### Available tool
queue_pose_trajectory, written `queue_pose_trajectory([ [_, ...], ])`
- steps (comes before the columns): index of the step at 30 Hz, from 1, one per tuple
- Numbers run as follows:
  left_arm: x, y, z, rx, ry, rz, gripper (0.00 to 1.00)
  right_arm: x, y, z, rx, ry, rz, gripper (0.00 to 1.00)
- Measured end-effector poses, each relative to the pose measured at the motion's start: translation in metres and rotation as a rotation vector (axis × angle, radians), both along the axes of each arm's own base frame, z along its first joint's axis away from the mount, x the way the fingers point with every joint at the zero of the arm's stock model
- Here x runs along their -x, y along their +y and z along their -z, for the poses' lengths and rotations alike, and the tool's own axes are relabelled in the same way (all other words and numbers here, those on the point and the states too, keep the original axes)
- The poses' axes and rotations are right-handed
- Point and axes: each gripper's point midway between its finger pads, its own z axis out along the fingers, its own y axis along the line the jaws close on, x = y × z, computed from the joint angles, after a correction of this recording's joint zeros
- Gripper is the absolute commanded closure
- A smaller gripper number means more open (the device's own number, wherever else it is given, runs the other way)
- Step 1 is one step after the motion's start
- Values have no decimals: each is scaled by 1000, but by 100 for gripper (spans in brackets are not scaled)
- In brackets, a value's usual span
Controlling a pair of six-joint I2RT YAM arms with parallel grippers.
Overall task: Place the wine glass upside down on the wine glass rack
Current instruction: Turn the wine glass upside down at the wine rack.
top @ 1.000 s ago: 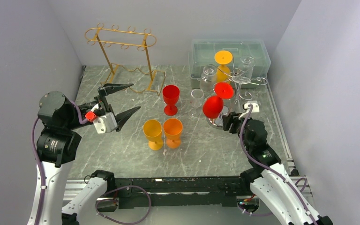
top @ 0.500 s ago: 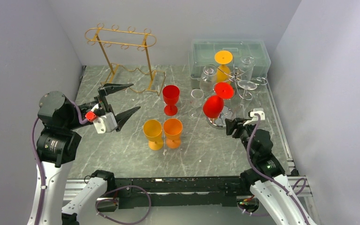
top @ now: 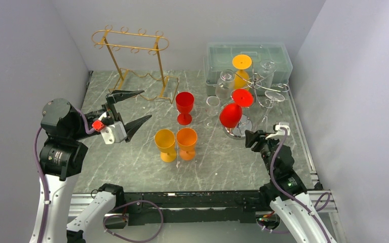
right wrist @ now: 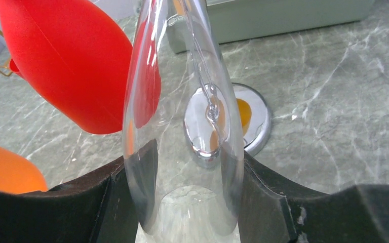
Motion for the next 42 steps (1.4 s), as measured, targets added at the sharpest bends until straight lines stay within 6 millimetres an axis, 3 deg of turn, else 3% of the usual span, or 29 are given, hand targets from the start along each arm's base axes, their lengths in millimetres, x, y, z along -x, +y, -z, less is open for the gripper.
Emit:
queue_pose_trajectory([
  [7,0,0,0,0,0,0,25,0,4,9,-59,31,6,98],
  [17,0,0,0,0,0,0,25,-10,10,17,-98,59,12,43],
  [25,0,0,0,0,0,0,25,-10,10,27,-119,105,31,26],
  [31,0,0,0,0,0,0,25,-3,6,31,-110,148,42,23],
  [38,0,0,0,0,0,0,25,7,3,-5,-109,147,40,19],
  [39,0,0,0,0,0,0,25,9,2,-13,-108,146,38,16],
  [40,0,0,0,0,0,0,25,12,1,-21,-109,143,34,2],
  [42,0,0,0,0,0,0,25,17,1,-37,-116,133,27,0],
])
